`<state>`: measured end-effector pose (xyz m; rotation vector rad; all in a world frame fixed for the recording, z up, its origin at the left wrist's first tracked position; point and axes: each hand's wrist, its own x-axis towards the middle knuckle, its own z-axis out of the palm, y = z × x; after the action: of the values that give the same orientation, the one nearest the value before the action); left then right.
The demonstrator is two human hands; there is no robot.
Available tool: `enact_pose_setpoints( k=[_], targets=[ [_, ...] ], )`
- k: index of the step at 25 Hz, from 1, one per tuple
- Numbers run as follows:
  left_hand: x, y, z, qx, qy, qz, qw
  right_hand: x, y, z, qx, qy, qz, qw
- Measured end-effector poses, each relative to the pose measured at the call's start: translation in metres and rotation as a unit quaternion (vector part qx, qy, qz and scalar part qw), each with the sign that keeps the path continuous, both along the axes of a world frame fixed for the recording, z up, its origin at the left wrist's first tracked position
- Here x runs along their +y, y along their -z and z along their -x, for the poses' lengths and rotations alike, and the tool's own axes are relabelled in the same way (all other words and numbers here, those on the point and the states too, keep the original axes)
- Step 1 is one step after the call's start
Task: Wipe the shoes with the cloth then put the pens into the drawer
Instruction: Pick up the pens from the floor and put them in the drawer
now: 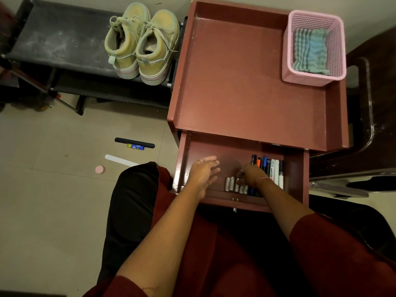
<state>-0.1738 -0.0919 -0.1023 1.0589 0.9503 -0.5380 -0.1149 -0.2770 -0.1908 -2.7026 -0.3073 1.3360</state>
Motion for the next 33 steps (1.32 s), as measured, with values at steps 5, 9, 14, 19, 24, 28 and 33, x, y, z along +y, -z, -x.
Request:
enact_pose_setpoints(
  k=[5,9,14,19,24,28,33],
  targets=[
    [0.0,0.001,0.0,-0.002,0.001,0.001,1.0,0.01,0.0,0.003,-0.03,-0.062,0.017,0.997],
    [0.0,0.0,0.0,-0.003,-0.008,0.001,1.0,0.03,-0.007,-0.007,-0.038,-0.035,-0.071,0.996],
    [0.001,-0.002,-0.002,-0.003,-0.018,0.002,1.0,0.05,0.005,0.004,-0.005,-0.101,-0.086,0.991],
    [0.002,-0.002,-0.002,-0.006,-0.014,0.007,1.0,0.043,0.013,0.017,-0.021,-0.146,-0.041,0.988],
    [0.003,-0.001,-0.001,-0.008,-0.018,0.01,1.0,0.029,0.011,0.01,-0.016,-0.16,-0.026,0.987],
    [0.002,-0.002,-0.002,-0.01,-0.018,0.011,1.0,0.025,0.007,0.002,-0.004,-0.175,-0.038,0.984],
    [0.002,-0.002,-0.002,-0.006,-0.018,0.012,1.0,0.018,-0.003,-0.006,0.018,-0.226,-0.049,0.973]
  ],
)
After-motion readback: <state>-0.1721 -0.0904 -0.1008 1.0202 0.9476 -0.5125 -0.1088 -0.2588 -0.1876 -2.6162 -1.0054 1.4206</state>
